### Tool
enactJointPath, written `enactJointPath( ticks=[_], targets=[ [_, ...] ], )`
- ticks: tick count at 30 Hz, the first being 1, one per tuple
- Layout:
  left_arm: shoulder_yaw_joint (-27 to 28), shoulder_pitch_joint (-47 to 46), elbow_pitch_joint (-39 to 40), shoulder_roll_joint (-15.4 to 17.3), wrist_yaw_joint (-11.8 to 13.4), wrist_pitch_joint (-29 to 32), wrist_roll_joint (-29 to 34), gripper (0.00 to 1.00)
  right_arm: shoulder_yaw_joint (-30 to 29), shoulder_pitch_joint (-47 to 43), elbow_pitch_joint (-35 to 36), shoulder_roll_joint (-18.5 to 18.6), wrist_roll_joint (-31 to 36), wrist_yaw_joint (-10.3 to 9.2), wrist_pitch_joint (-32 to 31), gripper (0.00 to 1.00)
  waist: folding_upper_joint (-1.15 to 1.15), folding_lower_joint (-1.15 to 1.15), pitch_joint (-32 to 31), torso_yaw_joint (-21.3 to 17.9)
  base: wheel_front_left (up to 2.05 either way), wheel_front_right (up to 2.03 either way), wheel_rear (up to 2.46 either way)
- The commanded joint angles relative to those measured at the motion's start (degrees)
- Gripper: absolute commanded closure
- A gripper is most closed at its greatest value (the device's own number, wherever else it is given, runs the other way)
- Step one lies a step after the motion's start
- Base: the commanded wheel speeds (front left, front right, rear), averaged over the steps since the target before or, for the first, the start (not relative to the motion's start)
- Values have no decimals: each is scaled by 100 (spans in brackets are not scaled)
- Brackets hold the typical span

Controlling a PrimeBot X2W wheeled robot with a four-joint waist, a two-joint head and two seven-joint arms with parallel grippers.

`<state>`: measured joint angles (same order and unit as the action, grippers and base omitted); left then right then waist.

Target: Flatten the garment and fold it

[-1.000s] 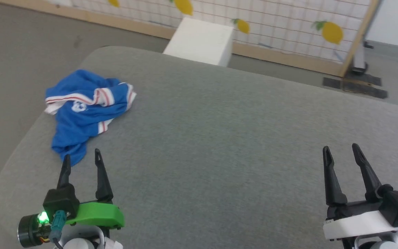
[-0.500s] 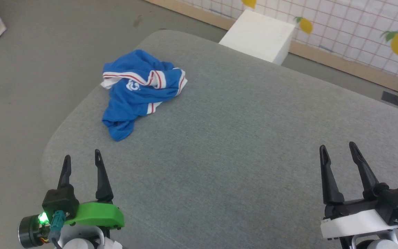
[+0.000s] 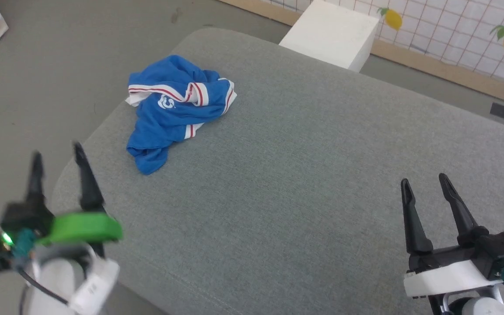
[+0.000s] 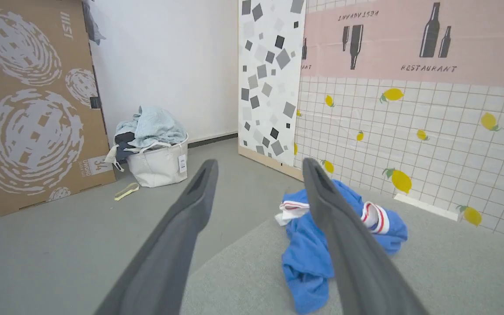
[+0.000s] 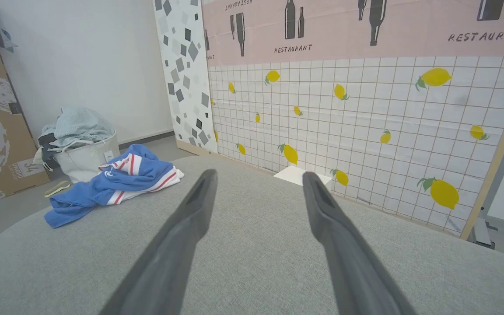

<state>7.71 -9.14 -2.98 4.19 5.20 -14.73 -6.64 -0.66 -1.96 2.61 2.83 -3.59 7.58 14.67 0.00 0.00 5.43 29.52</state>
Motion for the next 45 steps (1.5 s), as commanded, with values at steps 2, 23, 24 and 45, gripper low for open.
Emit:
enactJointPath(
  ticks=[2, 23, 24, 45],
  targets=[
    [199, -581, -164, 199, -183, -27, -90, 0, 6, 188, 47, 5, 84, -9, 33, 0, 0, 0, 221, -147, 0, 0, 0],
    [-763, -4370, -3400, 2202, -1265, 2749, -1663, 0, 59, 1258, 636, 5, 828, -9, 33, 0, 0, 0, 2488, -1248, 0, 0, 0],
    [-956, -4434, -3419, 2295, -1266, 3071, -1905, 0, 66, 1306, 670, 5, 846, -9, 33, 0, 0, 0, 2564, -1302, 0, 0, 0],
    [-3245, -4733, -3642, 4002, -1268, 5983, -4081, 0, 152, 1767, 1053, 5, 898, -9, 33, 0, 0, 0, 3462, -2089, 0, 0, 0]
  ],
)
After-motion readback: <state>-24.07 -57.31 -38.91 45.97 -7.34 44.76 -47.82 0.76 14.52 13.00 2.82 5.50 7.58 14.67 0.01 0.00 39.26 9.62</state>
